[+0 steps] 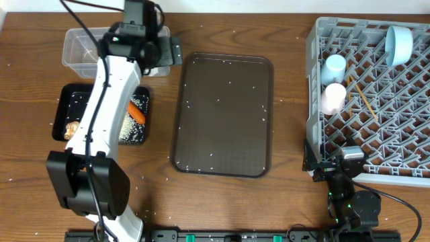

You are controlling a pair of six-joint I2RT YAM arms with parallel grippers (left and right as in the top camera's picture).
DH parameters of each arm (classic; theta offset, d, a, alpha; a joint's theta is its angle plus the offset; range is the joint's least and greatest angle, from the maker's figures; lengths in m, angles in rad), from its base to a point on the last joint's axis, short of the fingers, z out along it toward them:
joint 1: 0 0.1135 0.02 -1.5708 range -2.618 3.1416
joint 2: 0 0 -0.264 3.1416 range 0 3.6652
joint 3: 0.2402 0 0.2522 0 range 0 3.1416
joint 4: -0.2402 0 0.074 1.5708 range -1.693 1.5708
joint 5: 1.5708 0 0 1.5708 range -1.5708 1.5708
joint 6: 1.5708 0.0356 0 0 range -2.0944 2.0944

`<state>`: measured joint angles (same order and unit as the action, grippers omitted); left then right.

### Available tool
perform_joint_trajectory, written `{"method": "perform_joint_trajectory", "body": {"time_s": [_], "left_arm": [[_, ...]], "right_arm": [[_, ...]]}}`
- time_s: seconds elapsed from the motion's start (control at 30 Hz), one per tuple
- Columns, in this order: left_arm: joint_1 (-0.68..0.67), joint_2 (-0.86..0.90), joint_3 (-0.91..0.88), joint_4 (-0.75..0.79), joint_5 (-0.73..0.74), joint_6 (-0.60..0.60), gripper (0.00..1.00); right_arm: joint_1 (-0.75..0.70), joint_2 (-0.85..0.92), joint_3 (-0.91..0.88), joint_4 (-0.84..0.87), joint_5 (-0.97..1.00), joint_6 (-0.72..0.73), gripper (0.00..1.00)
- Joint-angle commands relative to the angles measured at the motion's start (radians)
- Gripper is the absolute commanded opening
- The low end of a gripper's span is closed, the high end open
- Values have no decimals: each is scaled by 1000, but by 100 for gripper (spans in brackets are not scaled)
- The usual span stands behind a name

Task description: Sort waste into correct bins and load items into the dishwasher rack

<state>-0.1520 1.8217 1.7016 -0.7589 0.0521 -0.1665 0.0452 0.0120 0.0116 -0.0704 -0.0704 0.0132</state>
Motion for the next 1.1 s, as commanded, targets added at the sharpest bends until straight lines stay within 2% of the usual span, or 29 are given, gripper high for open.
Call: {"method": "perform_joint_trajectory", "body": {"time_s": [0.0,0.1,0.27,0.57,0.83,1.07], "left_arm": [[-39,-61,-47,77,-11,62,98],[-61,-103,-109,186,-11,95,98],[-69,-230,-313,363,-12,103,98],[-16,-608,-846,637,-60,106,98],[72,-988,-1204,672,-60,105,98],[101,-1256,-1400,690,-60,103,98]], "right_arm": [[-1,-7,-6,0,13,-14,99],[-1,-7,-6,0,13,-14,99],[-1,-7,-6,0,13,-14,99],[-1,-7,-6,0,13,-14,99],[-1,-7,-6,0,13,-14,99],[-1,-7,-6,0,13,-14,99]]}}
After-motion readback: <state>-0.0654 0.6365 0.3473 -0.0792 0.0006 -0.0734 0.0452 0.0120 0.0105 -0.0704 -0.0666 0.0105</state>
